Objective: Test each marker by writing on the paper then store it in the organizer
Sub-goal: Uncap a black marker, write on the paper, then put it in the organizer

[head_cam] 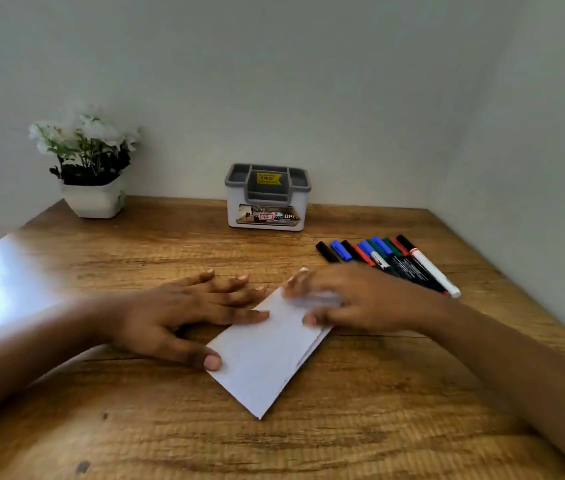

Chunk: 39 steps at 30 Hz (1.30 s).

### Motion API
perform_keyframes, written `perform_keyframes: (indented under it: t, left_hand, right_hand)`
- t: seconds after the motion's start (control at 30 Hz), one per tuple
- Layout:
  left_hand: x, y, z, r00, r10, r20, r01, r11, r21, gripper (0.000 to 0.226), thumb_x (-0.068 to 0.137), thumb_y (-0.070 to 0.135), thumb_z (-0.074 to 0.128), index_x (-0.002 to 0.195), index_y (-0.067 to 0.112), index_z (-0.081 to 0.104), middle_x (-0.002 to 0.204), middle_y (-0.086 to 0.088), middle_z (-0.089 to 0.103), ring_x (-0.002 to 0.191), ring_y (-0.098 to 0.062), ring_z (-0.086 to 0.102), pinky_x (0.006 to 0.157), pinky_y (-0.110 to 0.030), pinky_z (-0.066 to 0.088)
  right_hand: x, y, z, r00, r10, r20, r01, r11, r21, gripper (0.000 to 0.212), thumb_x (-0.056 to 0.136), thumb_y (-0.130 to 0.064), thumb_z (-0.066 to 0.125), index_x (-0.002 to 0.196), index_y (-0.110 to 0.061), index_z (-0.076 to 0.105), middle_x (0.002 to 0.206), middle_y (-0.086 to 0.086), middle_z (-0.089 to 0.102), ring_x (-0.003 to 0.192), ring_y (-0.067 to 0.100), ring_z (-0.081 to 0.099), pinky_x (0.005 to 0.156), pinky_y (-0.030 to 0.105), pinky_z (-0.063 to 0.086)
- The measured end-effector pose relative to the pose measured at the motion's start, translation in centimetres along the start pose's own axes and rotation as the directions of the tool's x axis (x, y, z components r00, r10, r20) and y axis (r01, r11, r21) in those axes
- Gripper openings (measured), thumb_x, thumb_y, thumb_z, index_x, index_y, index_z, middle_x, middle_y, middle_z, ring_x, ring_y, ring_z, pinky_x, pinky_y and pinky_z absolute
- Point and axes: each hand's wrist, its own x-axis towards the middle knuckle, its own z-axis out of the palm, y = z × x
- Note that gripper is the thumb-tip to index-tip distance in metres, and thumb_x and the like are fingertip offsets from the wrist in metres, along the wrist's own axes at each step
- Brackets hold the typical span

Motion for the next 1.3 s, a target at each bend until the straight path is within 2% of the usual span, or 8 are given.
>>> perform_keyframes:
  t: [0.13,0.33,0.57,0.73,0.8,0.9,1.0,1.3]
  left_hand:
    - [0.1,0.3,0.3,1.000,-0.006,-0.029,0.006,1.000,0.017,0.073,0.075,0.089,0.020,0.138,0.066,-0.009,0.149,0.043,-0.016,0.143,0.006,-0.020,0.118,-0.041,-0.017]
    - [0.3,0.8,0.3,1.000,-0.017,-0.026,0.018,0.999,0.036,0.074,0.073,0.090,0.015,0.137,0.065,-0.014,0.149,0.043,-0.015,0.142,0.008,-0.022,0.118,-0.041,-0.017]
    - [0.2,0.8,0.5,0.998,-0.022,-0.062,0.023,1.000,0.016,0.075,0.077,0.088,0.020,0.140,0.062,-0.011,0.150,0.042,-0.012,0.142,0.009,-0.019,0.118,-0.039,-0.016]
    - [0.3,1.2,0.6,0.987,-0.115,-0.117,0.111,0.993,-0.041,0.078,0.075,0.088,0.022,0.143,0.059,-0.003,0.153,0.038,-0.004,0.141,0.014,-0.010,0.122,-0.039,-0.008]
    - [0.6,1.8,0.7,0.941,-0.198,-0.274,0.169,0.978,-0.123,0.079,0.070,0.092,0.022,0.140,0.063,-0.001,0.155,0.032,0.008,0.143,0.010,0.010,0.123,-0.041,0.011]
    - [1.0,3.1,0.6,0.736,-0.332,-0.591,0.126,0.924,-0.362,0.076,0.072,0.085,0.036,0.141,0.062,0.013,0.144,0.028,0.040,0.125,0.001,0.049,0.100,-0.028,0.046]
    - [1.2,4.2,0.6,0.559,-0.374,-0.740,0.059,0.908,-0.415,0.050,0.085,0.068,0.048,0.132,0.050,0.047,0.110,0.033,0.064,0.093,-0.009,0.069,0.078,-0.025,0.053]
    - [1.6,5.0,0.5,0.490,-0.428,-0.760,0.010,0.874,-0.486,0.019,0.074,0.052,0.064,0.091,0.044,0.069,0.079,0.026,0.070,0.068,-0.002,0.063,0.059,-0.019,0.049]
  right_hand:
    - [0.2,2.5,-1.6,0.823,0.192,-0.535,-0.245,0.969,-0.028,0.014,0.084,-0.033,0.063,0.094,-0.024,0.068,0.097,-0.005,0.066,0.093,0.013,0.055,0.077,0.031,0.043]
    - [1.2,3.6,0.1,0.815,0.376,-0.441,-0.489,0.854,-0.176,0.025,0.084,-0.043,0.062,0.095,-0.021,0.068,0.099,-0.001,0.062,0.089,0.016,0.055,0.068,0.028,0.038]
    - [0.7,2.8,-1.8,0.722,0.380,-0.578,-0.330,0.924,0.196,0.014,0.081,-0.032,0.068,0.083,-0.018,0.067,0.077,-0.008,0.062,0.069,0.003,0.054,0.056,0.016,0.038]
    - [-1.1,-0.5,-3.1,0.733,0.066,-0.677,-0.024,0.997,0.071,0.013,0.087,-0.030,0.062,0.094,-0.020,0.060,0.079,-0.014,0.062,0.070,-0.004,0.057,0.061,0.004,0.039]
    - [-1.1,-1.0,-2.4,0.780,-0.057,-0.623,-0.016,0.994,-0.111,0.016,0.088,-0.032,0.055,0.098,-0.019,0.059,0.082,-0.008,0.065,0.067,0.003,0.055,0.061,0.015,0.041]
    - [-0.7,-1.1,-1.5,0.800,-0.184,-0.571,-0.001,0.951,-0.308,0.018,0.086,-0.027,0.052,0.098,-0.016,0.060,0.087,-0.002,0.065,0.077,0.013,0.056,0.066,0.028,0.043]
    - [-0.6,-1.4,-1.2,0.792,-0.226,-0.567,-0.004,0.927,-0.375,0.018,0.087,-0.025,0.051,0.098,-0.015,0.061,0.088,0.000,0.065,0.080,0.020,0.060,0.069,0.030,0.045]
    - [-0.1,-3.2,-0.2,0.766,-0.326,-0.554,-0.004,0.860,-0.511,0.030,0.088,-0.031,0.041,0.094,-0.016,0.066,0.082,0.000,0.067,0.070,0.018,0.062,0.054,0.029,0.047]
